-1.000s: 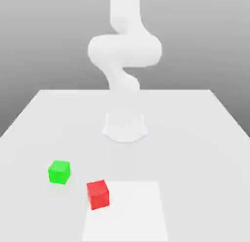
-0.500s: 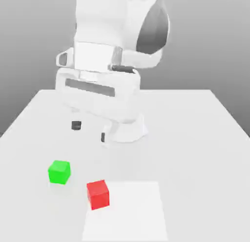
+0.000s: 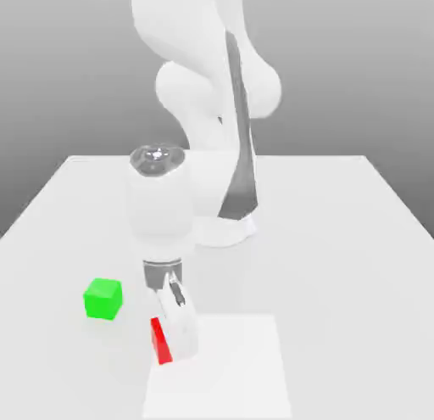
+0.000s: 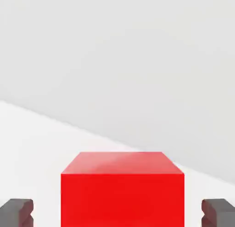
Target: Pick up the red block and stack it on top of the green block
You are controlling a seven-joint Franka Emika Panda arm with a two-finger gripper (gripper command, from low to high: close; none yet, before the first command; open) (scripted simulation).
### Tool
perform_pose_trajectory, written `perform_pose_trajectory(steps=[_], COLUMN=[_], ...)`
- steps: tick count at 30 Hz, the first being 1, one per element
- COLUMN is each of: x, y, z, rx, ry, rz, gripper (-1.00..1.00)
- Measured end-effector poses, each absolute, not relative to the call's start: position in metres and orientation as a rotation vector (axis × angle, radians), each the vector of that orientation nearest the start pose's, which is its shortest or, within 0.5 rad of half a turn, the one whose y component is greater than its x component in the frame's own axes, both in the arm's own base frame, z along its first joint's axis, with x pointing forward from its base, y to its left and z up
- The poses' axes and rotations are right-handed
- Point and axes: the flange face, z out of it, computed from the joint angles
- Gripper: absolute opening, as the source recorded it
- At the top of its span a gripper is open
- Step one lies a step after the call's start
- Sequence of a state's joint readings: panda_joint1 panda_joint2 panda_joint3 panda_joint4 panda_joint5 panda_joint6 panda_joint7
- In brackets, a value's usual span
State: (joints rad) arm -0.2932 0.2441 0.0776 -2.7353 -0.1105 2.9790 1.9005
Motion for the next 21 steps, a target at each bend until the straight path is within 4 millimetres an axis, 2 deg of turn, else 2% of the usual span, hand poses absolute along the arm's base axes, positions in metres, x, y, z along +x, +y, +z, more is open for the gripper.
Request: perform_pose_trajectory(steps=[5, 11, 12, 14, 15, 16, 21], x=[0.381, 0.382, 0.378, 0.363, 0.35, 0.34, 0.28], y=[-0.073, -0.073, -0.081, -0.105, -0.127, -0.14, -0.196], z=[0.147, 0.198, 0.205, 0.216, 0.221, 0.225, 0.242], rx=[-1.683, -1.684, -1.643, -1.479, -1.343, -1.229, -0.621], ry=[2.649, 2.649, 2.679, 2.783, 2.856, 2.909, 3.083], rz=[-0.002, -0.003, -0.005, -0.015, -0.018, -0.021, -0.008], gripper=[-1.0, -1.0, -1.0, -1.0, -1.0, -1.0, -1.0])
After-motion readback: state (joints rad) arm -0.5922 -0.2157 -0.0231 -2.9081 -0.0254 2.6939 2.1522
